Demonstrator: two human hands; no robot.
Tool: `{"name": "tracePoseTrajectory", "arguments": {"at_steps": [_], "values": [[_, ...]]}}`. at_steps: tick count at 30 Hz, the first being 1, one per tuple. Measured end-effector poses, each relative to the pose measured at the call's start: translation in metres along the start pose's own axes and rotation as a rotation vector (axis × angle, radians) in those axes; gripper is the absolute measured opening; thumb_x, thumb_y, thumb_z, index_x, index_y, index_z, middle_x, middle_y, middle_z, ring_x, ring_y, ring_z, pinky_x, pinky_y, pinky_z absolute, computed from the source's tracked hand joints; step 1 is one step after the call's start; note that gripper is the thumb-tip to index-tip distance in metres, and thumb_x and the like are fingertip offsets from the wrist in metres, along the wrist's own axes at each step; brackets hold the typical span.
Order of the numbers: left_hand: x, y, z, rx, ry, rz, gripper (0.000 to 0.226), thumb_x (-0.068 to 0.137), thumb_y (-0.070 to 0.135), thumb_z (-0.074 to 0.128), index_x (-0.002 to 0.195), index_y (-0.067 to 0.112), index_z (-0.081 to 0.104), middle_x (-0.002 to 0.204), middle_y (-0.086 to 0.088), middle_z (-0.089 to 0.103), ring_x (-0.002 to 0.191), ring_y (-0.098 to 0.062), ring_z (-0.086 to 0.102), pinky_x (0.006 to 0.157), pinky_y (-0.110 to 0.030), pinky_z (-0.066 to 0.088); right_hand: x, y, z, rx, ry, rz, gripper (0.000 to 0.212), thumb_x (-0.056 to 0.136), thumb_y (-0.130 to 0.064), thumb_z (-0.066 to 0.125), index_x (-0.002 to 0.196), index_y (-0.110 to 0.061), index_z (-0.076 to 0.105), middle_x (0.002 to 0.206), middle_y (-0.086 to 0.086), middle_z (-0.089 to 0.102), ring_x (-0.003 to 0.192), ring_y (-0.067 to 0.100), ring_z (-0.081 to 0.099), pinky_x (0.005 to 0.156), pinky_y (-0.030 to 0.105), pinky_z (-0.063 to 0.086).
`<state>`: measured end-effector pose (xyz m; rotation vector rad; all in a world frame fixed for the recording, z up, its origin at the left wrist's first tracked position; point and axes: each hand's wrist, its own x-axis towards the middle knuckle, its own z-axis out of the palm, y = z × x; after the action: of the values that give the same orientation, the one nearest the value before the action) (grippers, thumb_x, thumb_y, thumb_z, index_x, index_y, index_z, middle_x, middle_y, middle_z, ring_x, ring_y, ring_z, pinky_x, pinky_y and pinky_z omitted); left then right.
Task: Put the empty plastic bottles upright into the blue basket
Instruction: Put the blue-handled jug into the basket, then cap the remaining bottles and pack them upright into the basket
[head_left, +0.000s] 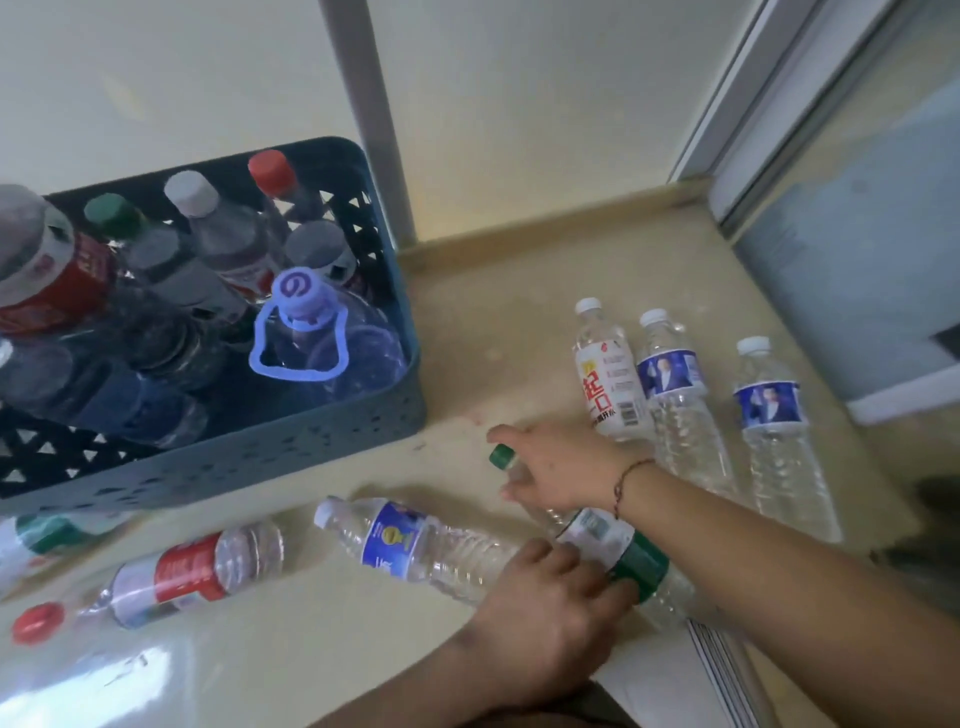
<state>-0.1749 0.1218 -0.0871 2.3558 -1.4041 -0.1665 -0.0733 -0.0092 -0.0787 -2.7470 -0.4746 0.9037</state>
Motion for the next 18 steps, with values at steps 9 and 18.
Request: {"name": "tracePoseTrajectory", "arguments": {"at_steps": [9,18], "values": [[0.017,0.005,0.022,-0.186,0.127,-0.286,0.025,0.078,0.041,0.062,0.083,0.017,0.057,0.079,-0.001,0.061,0.071,-0.022,0.06,0.054,-0.029,0.051,-0.01,0.021,-0.003,0.293,0.107,-0.06,0.03,0.092,-0.033,0.055,0.121,-0.027,0.048,0.093,0.006,0.069,0.081,0.025,0.065,0.076,0.04,0.055],[0.043,0.0,-0.042,-1.133,0.277,-0.682,0.086,0.073,0.019,0.088,0.128,0.05,0.03,0.121,0.03,0.058,0.115,0.001,0.06,0.095,-0.02,0.049,-0.088,0.019,-0.087,0.783,0.714,-0.238,0.03,0.086,-0.043,0.06,0.113,-0.054,0.057,0.099,-0.013,0.068,0.086,0.007,0.067,0.073,0.03,0.054]]}}
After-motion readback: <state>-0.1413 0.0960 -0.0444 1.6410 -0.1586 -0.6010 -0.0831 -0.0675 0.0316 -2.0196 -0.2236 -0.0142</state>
